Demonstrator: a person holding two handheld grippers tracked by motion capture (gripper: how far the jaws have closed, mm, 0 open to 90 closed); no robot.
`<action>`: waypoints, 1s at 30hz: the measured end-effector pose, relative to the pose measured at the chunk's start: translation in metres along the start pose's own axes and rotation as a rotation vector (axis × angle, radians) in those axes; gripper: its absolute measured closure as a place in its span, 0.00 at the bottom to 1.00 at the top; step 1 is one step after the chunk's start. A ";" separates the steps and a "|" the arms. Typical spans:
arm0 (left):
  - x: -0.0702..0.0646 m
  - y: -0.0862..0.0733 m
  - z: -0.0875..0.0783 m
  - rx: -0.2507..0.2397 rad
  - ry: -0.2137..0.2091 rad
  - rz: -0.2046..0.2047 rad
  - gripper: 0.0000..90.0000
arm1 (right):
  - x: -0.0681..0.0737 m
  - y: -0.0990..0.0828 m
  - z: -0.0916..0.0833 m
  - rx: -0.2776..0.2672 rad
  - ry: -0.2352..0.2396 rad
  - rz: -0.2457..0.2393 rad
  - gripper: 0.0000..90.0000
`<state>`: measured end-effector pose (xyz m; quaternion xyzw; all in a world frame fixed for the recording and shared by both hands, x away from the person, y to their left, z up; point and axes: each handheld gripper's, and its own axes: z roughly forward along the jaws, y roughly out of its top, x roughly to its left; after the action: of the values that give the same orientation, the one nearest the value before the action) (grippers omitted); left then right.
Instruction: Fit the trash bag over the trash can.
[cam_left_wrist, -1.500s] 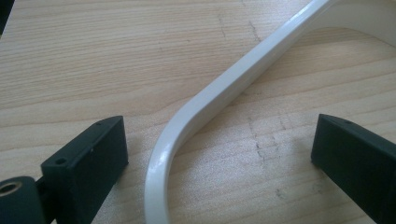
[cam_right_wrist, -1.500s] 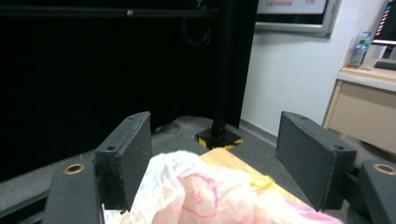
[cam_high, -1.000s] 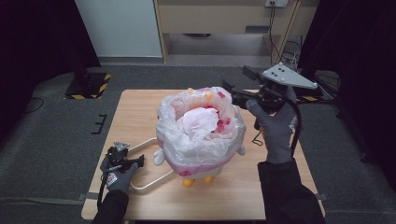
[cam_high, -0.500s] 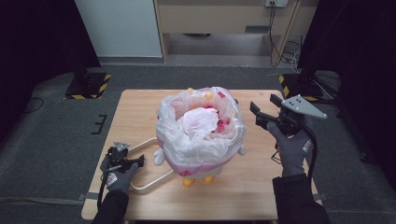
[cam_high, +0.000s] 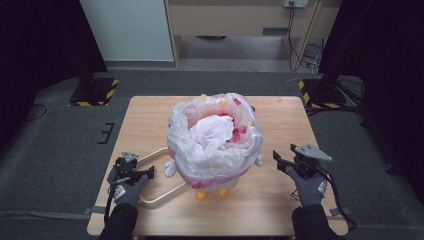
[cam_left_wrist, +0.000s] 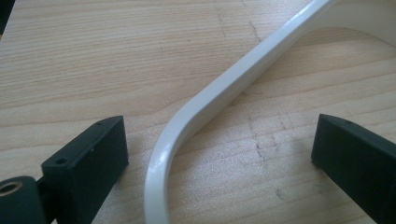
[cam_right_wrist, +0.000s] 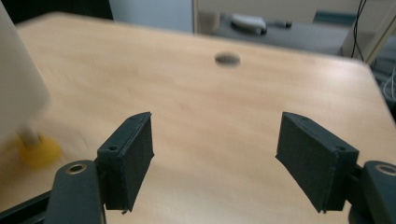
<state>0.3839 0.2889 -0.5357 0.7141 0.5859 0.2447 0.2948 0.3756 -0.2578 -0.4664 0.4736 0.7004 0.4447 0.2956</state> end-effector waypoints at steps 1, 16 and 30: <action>0.000 0.000 0.000 0.000 0.000 0.000 0.03 | -0.002 -0.007 0.001 0.022 -0.004 -0.002 0.30; 0.001 0.000 0.000 -0.001 -0.019 0.015 0.03 | -0.014 -0.058 0.010 0.262 0.019 -0.008 0.32; 0.009 -0.003 -0.005 -0.045 -0.066 0.015 0.18 | -0.021 -0.072 0.012 0.295 0.003 -0.007 0.21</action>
<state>0.3801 0.2993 -0.5343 0.7193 0.5649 0.2362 0.3281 0.3646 -0.2844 -0.5363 0.5087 0.7604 0.3364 0.2233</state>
